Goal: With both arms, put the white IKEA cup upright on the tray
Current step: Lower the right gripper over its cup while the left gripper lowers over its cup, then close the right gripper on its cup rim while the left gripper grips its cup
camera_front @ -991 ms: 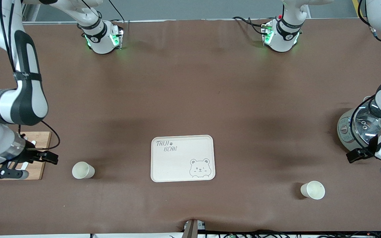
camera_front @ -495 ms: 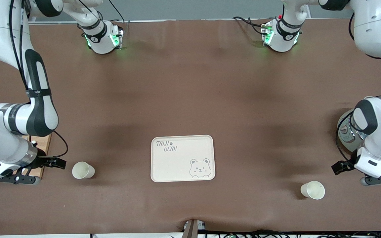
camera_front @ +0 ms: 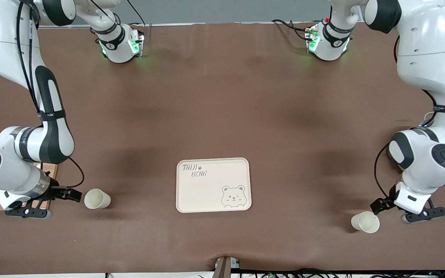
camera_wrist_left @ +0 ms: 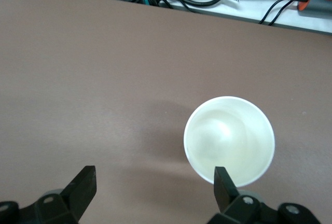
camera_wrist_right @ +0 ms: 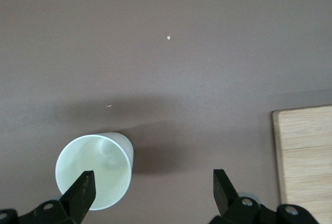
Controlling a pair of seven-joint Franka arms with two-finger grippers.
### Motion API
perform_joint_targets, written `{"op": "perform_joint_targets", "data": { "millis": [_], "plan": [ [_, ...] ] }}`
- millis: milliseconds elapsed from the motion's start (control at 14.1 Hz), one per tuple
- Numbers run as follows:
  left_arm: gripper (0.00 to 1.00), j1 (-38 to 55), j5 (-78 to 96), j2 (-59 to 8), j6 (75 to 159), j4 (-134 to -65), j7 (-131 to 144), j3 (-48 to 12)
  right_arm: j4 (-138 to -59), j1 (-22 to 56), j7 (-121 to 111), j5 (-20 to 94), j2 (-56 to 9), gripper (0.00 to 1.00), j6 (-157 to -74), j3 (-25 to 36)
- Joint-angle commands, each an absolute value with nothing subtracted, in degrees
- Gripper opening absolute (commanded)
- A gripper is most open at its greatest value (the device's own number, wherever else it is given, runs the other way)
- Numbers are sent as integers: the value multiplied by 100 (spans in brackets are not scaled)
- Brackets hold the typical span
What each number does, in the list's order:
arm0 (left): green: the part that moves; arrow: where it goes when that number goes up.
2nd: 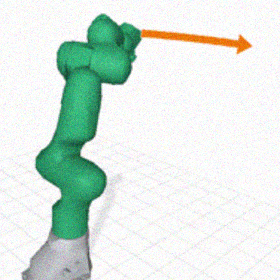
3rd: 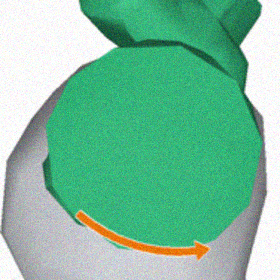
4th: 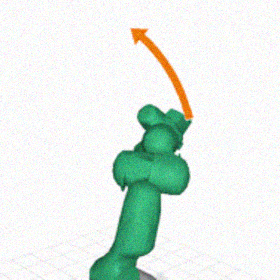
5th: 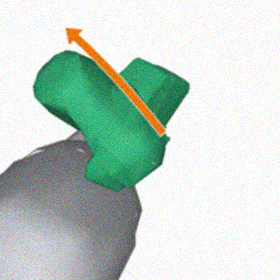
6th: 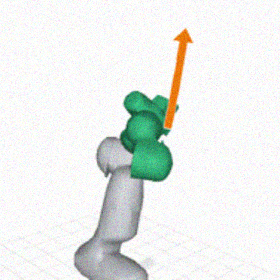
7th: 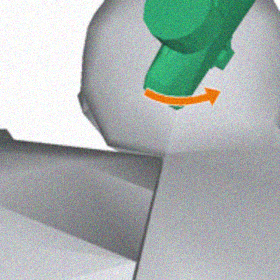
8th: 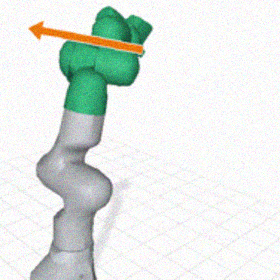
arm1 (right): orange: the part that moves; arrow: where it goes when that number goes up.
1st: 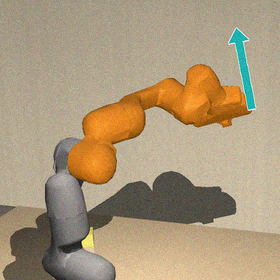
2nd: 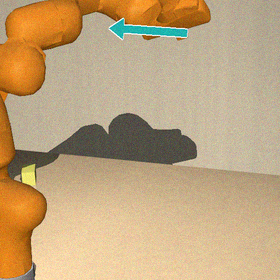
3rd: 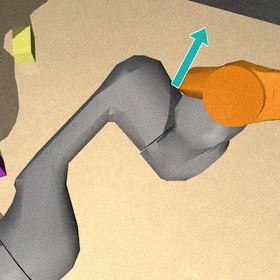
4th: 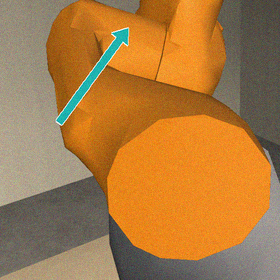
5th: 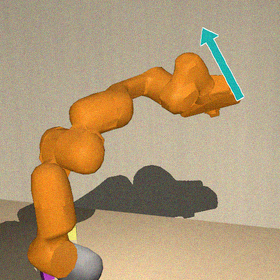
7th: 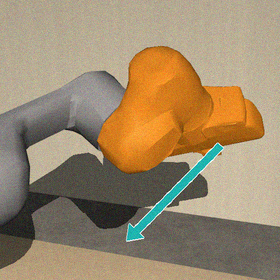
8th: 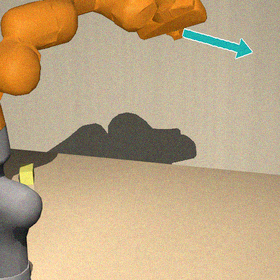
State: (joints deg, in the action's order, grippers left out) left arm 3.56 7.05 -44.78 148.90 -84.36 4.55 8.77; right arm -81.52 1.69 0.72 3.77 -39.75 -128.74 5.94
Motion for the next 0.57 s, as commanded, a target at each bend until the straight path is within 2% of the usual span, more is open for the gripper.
{"op": "perform_joint_targets", "data": {
  "millis": [0,354,425,495],
  "plan": [
    [100,404,949,-4815,15388,-8245,606,888,-7972,193,141,597,-4201,100,-12920,580],
    [100,440,967,-5019,15706,-8218,677,835,-7998,211,132,773,-4429,100,-13113,571],
    [95,413,1071,-5019,15706,-8218,677,800,-8015,237,132,782,-4456,100,-13165,571],
    [68,422,1203,-5010,15706,-8218,668,809,-8024,255,132,782,-4508,100,-13244,563]
  ]
}}
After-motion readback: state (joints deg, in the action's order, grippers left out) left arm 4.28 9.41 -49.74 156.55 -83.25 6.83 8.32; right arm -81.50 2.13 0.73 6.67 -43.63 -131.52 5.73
